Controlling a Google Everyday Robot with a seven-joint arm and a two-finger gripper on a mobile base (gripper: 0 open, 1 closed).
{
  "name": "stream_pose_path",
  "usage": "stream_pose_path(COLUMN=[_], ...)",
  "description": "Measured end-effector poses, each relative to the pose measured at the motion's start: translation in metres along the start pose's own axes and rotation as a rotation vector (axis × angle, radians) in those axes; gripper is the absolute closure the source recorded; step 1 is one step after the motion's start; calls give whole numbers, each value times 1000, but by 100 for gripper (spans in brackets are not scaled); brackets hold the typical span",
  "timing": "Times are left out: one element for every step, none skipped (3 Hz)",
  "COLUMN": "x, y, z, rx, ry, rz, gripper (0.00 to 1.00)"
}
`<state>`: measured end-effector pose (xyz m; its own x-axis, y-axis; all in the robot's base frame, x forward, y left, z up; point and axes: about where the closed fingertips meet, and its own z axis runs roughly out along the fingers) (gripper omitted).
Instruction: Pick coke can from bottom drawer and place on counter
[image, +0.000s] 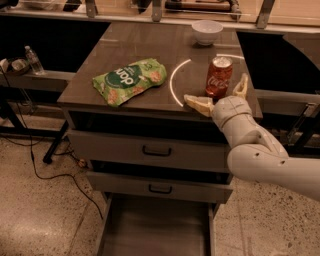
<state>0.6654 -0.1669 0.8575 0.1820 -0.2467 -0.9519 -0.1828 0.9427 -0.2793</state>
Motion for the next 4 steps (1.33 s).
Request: stream_pose_path(x=[-4, -51, -127, -129], y=[-7, -56, -110, -113], z=[-5, -20, -34, -33], rx=[10, 60, 88, 99], ry=[-3, -51, -115, -118], rz=[-13, -94, -152, -143], gripper=[0, 0, 0, 0])
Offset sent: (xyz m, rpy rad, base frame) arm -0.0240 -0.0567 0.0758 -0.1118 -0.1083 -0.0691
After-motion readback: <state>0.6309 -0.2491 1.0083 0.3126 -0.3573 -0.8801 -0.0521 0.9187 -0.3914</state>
